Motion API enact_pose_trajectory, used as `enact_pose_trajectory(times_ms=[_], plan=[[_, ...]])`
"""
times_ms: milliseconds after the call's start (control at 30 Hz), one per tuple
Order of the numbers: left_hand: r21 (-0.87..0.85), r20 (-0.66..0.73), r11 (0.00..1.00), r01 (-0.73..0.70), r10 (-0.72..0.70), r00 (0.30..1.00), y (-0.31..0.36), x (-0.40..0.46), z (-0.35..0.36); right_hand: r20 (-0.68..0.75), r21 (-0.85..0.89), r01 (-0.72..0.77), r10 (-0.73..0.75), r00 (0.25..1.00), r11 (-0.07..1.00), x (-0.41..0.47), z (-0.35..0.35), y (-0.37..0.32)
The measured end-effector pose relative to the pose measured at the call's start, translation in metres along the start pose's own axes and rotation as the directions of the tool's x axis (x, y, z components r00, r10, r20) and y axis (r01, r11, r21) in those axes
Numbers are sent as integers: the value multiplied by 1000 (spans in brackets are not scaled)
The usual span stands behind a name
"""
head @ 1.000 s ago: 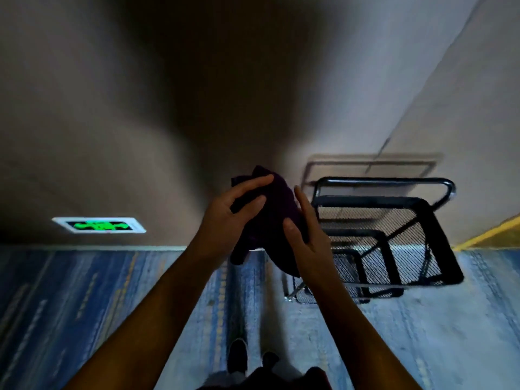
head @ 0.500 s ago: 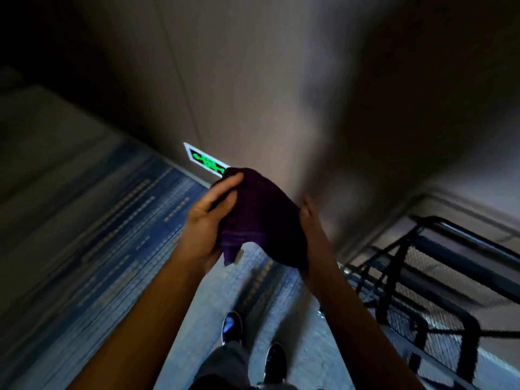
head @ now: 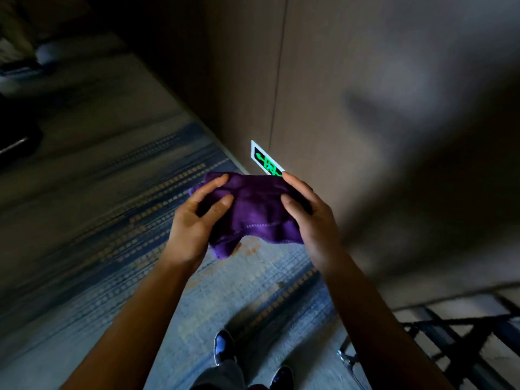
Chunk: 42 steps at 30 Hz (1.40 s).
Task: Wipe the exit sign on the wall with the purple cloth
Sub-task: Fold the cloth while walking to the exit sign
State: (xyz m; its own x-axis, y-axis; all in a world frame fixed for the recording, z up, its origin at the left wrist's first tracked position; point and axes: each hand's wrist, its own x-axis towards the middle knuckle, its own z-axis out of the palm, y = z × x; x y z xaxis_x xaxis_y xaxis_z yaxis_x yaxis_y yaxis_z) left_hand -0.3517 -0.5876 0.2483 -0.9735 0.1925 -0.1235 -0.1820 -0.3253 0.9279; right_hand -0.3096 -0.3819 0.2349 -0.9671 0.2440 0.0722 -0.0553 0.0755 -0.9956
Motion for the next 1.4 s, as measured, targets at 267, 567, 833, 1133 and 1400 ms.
enact_pose_trajectory(times_ms=[267, 567, 833, 1133, 1400], plan=[[236, -91, 971, -37, 60, 994, 24, 55, -89, 100, -217, 136, -116, 988, 967, 82, 84, 11], [355, -214, 935, 19, 61, 975, 37, 121, -149, 233, -211, 158, -107, 967, 965, 172, 151, 29], [379, -270, 925, 29, 80, 960, 54, 240, -173, 314, -98, 119, -82, 946, 988, 299, 194, 52], [398, -244, 917, 31, 74, 967, 90, 395, -171, 224, -38, 17, -8, 975, 999, 446, 213, 52], [441, -94, 898, 7, 38, 995, 113, 524, -205, 117, -39, -56, 60, 991, 998, 542, 248, 60]])
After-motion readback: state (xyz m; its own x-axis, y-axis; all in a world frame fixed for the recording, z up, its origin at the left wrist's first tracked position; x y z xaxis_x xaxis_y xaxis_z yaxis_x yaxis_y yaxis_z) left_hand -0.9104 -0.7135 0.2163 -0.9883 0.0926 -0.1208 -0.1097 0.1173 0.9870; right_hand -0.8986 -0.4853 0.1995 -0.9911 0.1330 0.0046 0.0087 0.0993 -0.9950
